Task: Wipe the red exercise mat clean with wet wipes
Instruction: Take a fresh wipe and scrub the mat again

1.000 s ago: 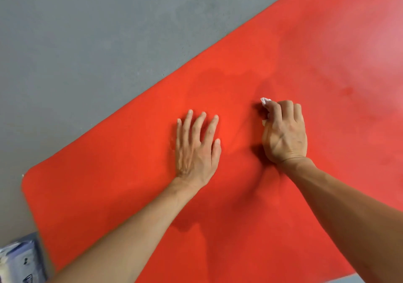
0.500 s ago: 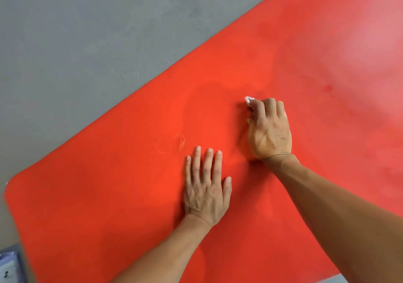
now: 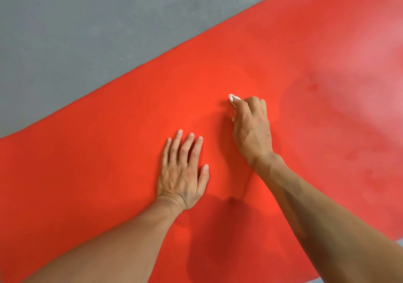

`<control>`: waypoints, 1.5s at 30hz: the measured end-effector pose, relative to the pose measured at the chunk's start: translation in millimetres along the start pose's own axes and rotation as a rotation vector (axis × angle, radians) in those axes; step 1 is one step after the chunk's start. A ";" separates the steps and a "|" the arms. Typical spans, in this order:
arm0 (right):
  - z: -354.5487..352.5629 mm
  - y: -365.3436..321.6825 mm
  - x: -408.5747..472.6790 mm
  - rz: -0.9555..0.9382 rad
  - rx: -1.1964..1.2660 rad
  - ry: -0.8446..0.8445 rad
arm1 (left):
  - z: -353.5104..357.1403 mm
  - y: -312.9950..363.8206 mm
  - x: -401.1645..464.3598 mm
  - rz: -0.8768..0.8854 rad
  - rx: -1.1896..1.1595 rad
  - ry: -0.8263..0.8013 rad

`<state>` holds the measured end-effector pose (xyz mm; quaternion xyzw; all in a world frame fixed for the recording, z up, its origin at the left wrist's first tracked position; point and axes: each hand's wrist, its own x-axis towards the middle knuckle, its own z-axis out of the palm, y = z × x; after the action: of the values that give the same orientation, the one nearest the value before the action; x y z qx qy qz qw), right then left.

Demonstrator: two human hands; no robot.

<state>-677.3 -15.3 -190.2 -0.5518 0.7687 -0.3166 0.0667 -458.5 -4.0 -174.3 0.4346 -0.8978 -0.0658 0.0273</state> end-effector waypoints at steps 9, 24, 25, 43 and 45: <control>-28.3 -11.4 -48.2 -0.297 0.065 -0.218 | 0.6 -1.4 -1.1 0.003 0.005 0.007; -47.0 2.8 -30.1 -0.026 0.001 -0.064 | 0.5 -1.0 0.9 0.014 -0.002 -0.007; -52.2 16.3 -19.7 0.138 -0.036 0.011 | 0.4 -1.2 0.7 0.013 0.002 -0.011; -15.0 -49.8 -48.6 0.273 0.115 -0.025 | 2.8 -2.6 -0.3 0.020 -0.001 0.025; -11.8 -69.3 -78.4 0.008 0.097 -0.160 | 3.5 -2.8 -0.1 0.018 -0.010 0.038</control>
<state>-596.8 46.2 -161.4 -0.5682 0.7468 -0.3084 0.1558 -456.6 -5.3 -178.1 0.4277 -0.9006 -0.0619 0.0473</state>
